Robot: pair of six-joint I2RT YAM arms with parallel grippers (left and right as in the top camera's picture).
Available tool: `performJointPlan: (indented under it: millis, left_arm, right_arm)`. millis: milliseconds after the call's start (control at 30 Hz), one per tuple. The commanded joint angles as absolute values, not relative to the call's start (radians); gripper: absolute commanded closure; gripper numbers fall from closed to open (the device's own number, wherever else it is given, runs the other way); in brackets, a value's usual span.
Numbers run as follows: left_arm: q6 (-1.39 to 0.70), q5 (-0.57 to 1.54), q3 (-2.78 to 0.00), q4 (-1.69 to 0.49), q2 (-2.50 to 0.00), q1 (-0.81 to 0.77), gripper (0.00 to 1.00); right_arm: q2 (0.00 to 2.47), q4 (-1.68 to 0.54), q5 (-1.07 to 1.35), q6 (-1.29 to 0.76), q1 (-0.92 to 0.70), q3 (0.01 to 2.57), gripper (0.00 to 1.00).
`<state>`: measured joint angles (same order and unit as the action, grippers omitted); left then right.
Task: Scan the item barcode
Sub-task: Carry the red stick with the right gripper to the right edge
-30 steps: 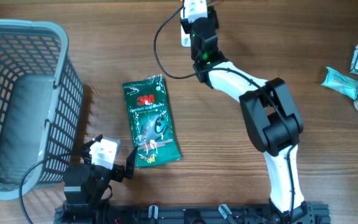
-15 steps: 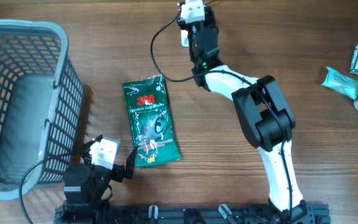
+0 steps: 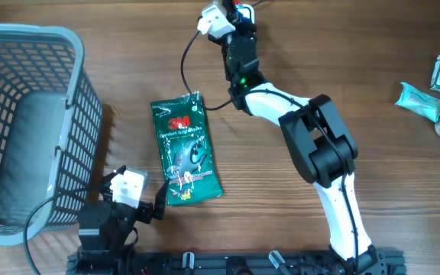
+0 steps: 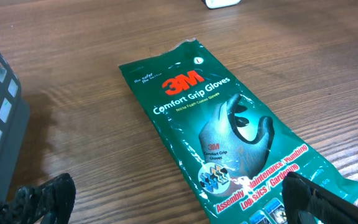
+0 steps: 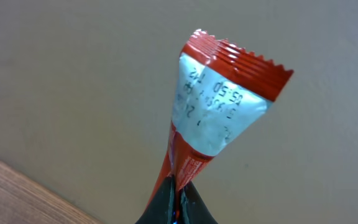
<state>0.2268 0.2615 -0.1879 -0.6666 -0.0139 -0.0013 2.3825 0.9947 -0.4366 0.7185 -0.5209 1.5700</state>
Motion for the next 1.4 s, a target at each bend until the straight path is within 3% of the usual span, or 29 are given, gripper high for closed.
performJointPlan:
  millis: [0,67,200,367,433,500,667,767,1000,1067,1100,1133,1233,1367]
  left_arm:
    - [0.221,0.28,-0.183,-0.664,-0.007,0.003,0.0]
    - [0.221,0.28,-0.183,-0.664,-0.007,0.003,0.0]
    - [0.221,0.28,-0.183,-0.664,-0.007,0.003,0.0]
    - [0.221,0.28,-0.183,-0.664,-0.007,0.003,0.0]
    - [0.221,0.28,-0.183,-0.664,-0.007,0.003,0.0]
    - [0.221,0.28,-0.183,-0.664,-0.007,0.003,0.0]
    - [0.221,0.28,-0.183,-0.664,-0.007,0.003,0.0]
    - [0.221,0.28,-0.183,-0.664,-0.007,0.003,0.0]
    - [0.221,0.28,-0.183,-0.664,-0.007,0.003,0.0]
    - [0.221,0.28,-0.183,-0.664,-0.007,0.003,0.0]
    - [0.221,0.28,-0.183,-0.664,-0.007,0.003,0.0]
    - [0.221,0.28,-0.183,-0.664,-0.007,0.003,0.0]
    - [0.221,0.28,-0.183,-0.664,-0.007,0.003,0.0]
    - [0.221,0.28,-0.183,-0.664,-0.007,0.003,0.0]
  right_arm:
    - [2.391,1.094,-0.649,0.605,-0.518,1.588,0.96]
    - [2.376,1.179,-0.719,0.71,-0.508,1.588,0.96]
    - [2.349,1.413,-0.773,1.257,-0.449,1.588,0.95]
    - [2.349,1.581,-0.857,1.418,-0.34,1.588,0.96]
    - [2.349,1.531,-0.915,1.404,-0.281,1.584,0.96]
    - [2.349,1.341,-0.964,1.328,-0.212,1.583,0.96]
    - [2.349,0.757,-0.995,0.986,-0.055,1.583,0.95]
    - [2.349,0.519,-1.022,0.779,0.053,1.583,0.96]
    - [2.348,0.432,-1.077,0.734,0.205,1.583,0.96]
    - [2.344,0.432,-1.108,0.728,0.216,1.583,0.48]
    - [2.336,0.428,-1.112,0.722,0.213,1.583,0.31]
    - [2.319,0.42,-1.12,0.714,0.202,1.583,0.21]
    - [2.251,0.414,-1.127,0.72,0.154,1.583,0.0]
    - [2.126,0.402,-1.128,0.736,0.059,1.583,0.0]
